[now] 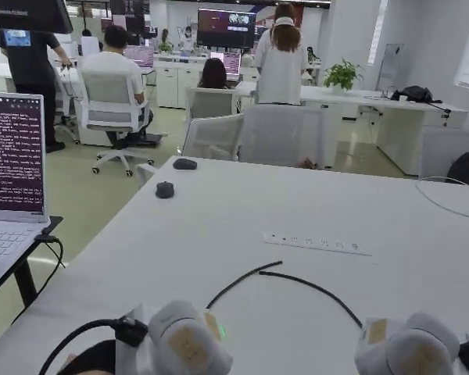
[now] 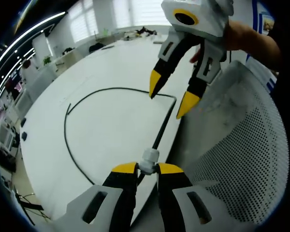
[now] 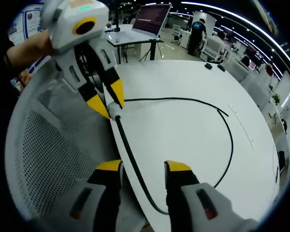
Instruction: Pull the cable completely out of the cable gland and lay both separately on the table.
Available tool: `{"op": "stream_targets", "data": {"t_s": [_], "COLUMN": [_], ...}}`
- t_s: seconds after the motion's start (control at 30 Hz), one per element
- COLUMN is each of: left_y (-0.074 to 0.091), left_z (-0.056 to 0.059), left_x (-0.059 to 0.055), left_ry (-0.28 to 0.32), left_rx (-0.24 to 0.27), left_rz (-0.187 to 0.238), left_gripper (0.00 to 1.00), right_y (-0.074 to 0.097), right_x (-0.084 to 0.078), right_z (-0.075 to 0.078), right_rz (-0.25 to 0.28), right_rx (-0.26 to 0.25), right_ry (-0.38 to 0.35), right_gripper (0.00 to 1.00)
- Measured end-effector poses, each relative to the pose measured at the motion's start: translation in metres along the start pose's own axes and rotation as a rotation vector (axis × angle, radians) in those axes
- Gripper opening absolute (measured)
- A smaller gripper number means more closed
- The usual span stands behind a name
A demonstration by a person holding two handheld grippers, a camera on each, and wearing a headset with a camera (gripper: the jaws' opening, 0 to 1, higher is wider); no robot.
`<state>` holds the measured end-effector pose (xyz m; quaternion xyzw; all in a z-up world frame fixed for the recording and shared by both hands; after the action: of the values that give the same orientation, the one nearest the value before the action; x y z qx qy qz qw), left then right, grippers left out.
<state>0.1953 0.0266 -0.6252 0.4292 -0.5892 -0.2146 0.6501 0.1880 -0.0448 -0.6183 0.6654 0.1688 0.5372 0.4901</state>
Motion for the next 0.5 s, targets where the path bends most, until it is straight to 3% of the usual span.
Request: {"op": "stream_targets", "data": {"t_s": [0.07, 0.13, 0.27, 0.33, 0.37, 0.5], "left_y": [0.001, 0.003, 0.005, 0.005, 0.006, 0.007], "left_z": [0.0, 0.0, 0.0, -0.001, 0.0, 0.0], "left_x": [0.0, 0.004, 0.01, 0.011, 0.014, 0.015], "left_ry": [0.002, 0.007, 0.026, 0.026, 0.045, 0.062], "left_rx": [0.004, 0.01, 0.004, 0.006, 0.004, -0.001], "left_rz": [-0.003, 0.015, 0.042, 0.049, 0.072, 0.087], "left_gripper": [0.16, 0.16, 0.16, 0.16, 0.16, 0.16], "right_y": [-0.008, -0.014, -0.02, -0.017, -0.016, -0.012], "right_x": [0.009, 0.008, 0.003, 0.003, 0.003, 0.001], "right_z": [-0.011, -0.015, -0.018, -0.006, -0.006, -0.002], "right_rz": [-0.009, -0.055, -0.075, -0.079, -0.069, -0.035], "right_rx": [0.027, 0.021, 0.035, -0.029, -0.021, -0.019], "right_ry": [0.066, 0.163, 0.167, 0.228, 0.244, 0.181], "right_gripper": [0.35, 0.34, 0.21, 0.05, 0.04, 0.03]}}
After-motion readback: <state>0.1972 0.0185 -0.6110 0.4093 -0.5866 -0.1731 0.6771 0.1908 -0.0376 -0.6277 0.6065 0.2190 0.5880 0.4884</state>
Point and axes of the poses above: the centre of the closed fingertips' face, and the gripper's own axes: y roughly backward along the fingers, z roughly to its right, x roughly out of its top, the point moved 1 cm from there along y, roughly backward along the fingers, and after that the axes turned 2 degrees about -z, right-handed, at the moved point
